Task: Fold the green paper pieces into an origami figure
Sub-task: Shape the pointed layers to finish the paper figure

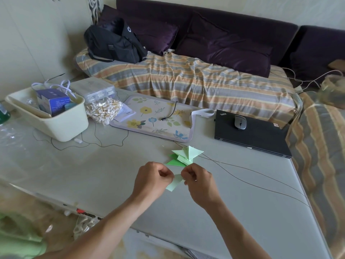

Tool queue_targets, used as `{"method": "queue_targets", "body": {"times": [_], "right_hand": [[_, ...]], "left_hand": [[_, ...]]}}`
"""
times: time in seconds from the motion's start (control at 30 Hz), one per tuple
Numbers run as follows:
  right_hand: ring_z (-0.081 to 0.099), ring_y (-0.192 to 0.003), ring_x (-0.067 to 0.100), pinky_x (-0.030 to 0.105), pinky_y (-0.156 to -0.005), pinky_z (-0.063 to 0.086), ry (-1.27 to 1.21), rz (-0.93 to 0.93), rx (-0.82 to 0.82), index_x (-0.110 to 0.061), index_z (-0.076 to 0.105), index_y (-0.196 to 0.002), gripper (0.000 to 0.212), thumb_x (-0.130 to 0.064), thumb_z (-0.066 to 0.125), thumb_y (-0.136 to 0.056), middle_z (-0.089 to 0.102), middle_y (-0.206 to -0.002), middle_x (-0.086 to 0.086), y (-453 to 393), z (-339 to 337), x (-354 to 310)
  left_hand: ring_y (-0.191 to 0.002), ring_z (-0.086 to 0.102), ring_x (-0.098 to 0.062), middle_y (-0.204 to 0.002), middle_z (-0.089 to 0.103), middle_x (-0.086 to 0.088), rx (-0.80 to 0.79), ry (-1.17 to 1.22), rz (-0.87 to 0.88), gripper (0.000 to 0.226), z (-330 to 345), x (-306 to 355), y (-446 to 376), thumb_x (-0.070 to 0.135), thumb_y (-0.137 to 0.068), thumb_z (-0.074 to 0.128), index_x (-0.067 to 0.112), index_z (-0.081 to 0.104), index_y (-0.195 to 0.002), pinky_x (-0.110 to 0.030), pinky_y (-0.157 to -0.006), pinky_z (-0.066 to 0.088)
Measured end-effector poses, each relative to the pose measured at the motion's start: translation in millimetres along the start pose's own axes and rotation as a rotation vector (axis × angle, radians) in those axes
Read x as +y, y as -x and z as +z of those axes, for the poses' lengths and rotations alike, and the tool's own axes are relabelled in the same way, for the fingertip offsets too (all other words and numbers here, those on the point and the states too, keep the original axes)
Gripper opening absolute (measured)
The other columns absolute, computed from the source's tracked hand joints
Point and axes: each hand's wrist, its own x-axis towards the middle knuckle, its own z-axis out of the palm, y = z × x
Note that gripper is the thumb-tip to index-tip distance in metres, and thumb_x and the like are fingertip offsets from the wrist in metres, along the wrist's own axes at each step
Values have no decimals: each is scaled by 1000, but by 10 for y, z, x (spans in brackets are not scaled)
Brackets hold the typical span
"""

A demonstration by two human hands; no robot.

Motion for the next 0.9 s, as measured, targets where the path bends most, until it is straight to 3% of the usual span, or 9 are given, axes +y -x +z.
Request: {"method": "queue_targets", "body": {"times": [0.27,0.43,0.6,0.9], "right_hand": [[62,-73,6,12,-66,47,43,-134,-78,-17,73,-80,7,-13,73,-85,69,-73,-12,15,14,52],[57,-71,11,18,-65,44,69,-136,-66,-16,68,-78,13,-7,67,-88,67,-74,-5,-1,23,73],[54,-67,14,17,-62,41,66,-149,-74,-15,64,-76,14,-7,65,-88,65,-72,-2,-21,-18,90],[59,-68,4,10,-66,43,43,-207,-93,-16,72,-77,9,-9,73,-83,63,-66,-21,38,25,53]], "left_hand": [[-55,61,2,-59,69,12,-28,-32,-11,5,14,-2,29,25,-73,77,24,78,-68,-9,-47,39],[-56,61,3,-58,68,15,-42,13,-25,10,7,-11,27,31,-73,86,25,79,-70,-13,-51,41],[-57,64,2,-57,69,14,6,18,-49,12,-49,-50,8,20,-72,87,24,77,-66,-17,-55,47],[-59,67,4,-63,73,10,-93,28,-48,10,-34,-15,28,20,-70,89,22,80,-72,-11,-57,47]]}}
